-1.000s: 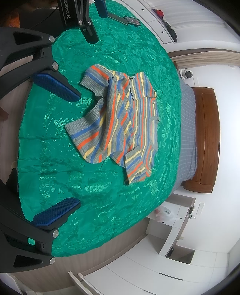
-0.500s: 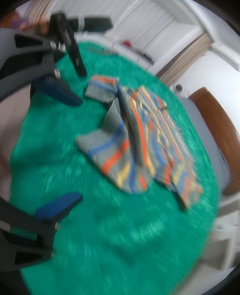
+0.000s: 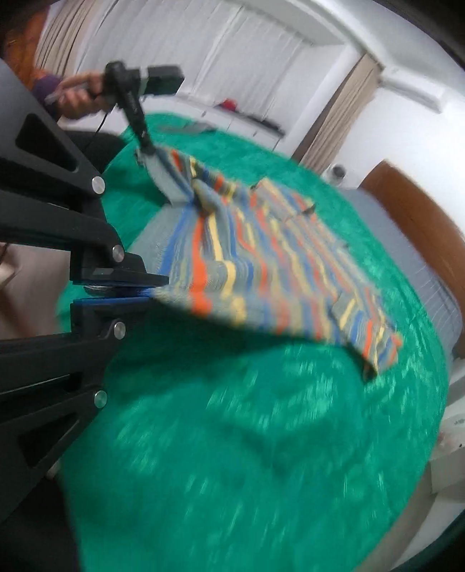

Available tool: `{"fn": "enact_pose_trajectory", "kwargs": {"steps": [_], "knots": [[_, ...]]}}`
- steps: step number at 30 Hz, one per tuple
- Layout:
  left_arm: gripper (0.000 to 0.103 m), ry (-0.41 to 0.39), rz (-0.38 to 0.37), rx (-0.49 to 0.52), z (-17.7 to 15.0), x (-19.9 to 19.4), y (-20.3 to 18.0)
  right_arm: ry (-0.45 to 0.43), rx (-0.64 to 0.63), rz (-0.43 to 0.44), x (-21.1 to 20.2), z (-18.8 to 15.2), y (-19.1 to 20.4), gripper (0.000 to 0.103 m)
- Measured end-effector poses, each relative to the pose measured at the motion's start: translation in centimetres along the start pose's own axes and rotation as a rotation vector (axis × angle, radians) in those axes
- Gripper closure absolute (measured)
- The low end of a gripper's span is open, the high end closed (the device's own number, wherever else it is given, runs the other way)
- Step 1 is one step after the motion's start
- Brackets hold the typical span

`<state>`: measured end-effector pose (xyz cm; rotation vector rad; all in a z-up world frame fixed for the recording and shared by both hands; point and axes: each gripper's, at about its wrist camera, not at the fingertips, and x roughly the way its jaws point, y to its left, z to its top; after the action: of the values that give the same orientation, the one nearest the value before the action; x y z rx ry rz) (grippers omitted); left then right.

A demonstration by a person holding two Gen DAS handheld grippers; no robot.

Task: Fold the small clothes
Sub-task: 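Grasp the hem of the striped sweater with both grippers, then lift the hem with both grippers, lay the sweater flat, then open both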

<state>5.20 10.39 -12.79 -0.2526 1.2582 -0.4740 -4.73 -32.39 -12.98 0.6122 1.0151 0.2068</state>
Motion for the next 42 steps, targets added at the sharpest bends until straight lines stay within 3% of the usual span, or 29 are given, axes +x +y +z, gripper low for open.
{"fn": "enact_pose_trajectory", "kwargs": {"steps": [5,8,12,14,17,20,23,26,27,31,34,37,40,42], "knots": [[0.099,0.027,0.079,-0.070,0.3,2.3,2.2,0.063,-0.006,-0.118,2.2,-0.7,-1.7,0.098],[0.099,0.002,0.087,-0.084,0.4,0.2,2.4,0.073,-0.064,-0.188,2.8,-0.5,-1.3,0.099],[0.099,-0.022,0.096,-0.058,0.6,-2.4,2.5,0.038,-0.173,-0.334,-0.6,0.7,-0.1,0.099],[0.099,0.008,0.164,-0.018,0.4,-0.8,1.9,0.052,-0.193,-0.367,-0.6,1.0,-0.2,0.099],[0.099,0.084,0.284,0.025,0.1,3.9,1.9,0.134,-0.223,-0.423,3.6,0.3,-0.7,0.099],[0.097,0.069,0.325,0.038,-0.2,5.0,1.8,0.192,-0.242,-0.458,6.8,-0.8,-1.8,0.099],[0.084,0.050,0.362,0.040,-0.4,4.2,1.5,0.182,-0.219,-0.432,6.3,-0.3,-2.3,0.098],[0.063,0.018,0.395,0.039,-1.4,2.0,1.4,0.241,-0.189,-0.391,4.6,0.9,-2.9,0.073],[0.060,-0.009,0.404,0.039,-1.6,1.0,1.2,0.248,-0.193,-0.389,3.3,1.6,-2.8,0.065],[0.041,-0.162,0.460,0.035,-1.4,-3.4,0.9,0.115,-0.391,-0.547,-1.8,6.0,-0.3,0.043],[0.039,-0.253,0.490,0.025,-0.4,-4.8,-0.1,-0.004,-0.560,-0.605,-2.9,11.1,2.9,0.031],[0.039,-0.285,0.465,-0.009,1.1,-4.5,-1.0,-0.041,-0.706,-0.512,1.1,16.0,6.1,0.028],[0.039,-0.278,0.438,-0.038,1.2,-4.4,-1.3,0.017,-0.766,-0.392,8.0,19.0,7.6,0.028],[0.038,-0.269,0.445,-0.040,1.1,-3.9,-1.6,0.055,-0.763,-0.379,12.5,20.3,7.2,0.031]]}}
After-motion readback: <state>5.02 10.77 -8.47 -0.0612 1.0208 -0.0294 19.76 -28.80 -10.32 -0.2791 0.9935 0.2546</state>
